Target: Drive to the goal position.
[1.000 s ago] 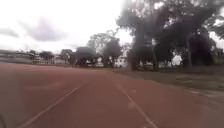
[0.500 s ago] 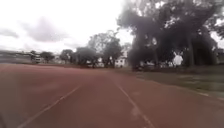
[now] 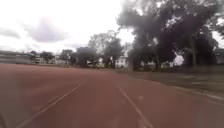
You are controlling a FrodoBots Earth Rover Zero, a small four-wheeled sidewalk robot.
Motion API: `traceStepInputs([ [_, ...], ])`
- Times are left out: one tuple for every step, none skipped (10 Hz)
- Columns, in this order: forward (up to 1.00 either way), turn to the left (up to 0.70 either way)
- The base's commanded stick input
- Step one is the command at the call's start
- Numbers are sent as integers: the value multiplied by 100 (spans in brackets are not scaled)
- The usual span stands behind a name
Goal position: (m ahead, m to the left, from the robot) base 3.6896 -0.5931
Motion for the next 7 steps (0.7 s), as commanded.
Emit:
traceStepInputs([
  [67,0],
  [67,0],
  [67,0],
  [67,0],
  [67,0],
  [67,0],
  [67,0],
])
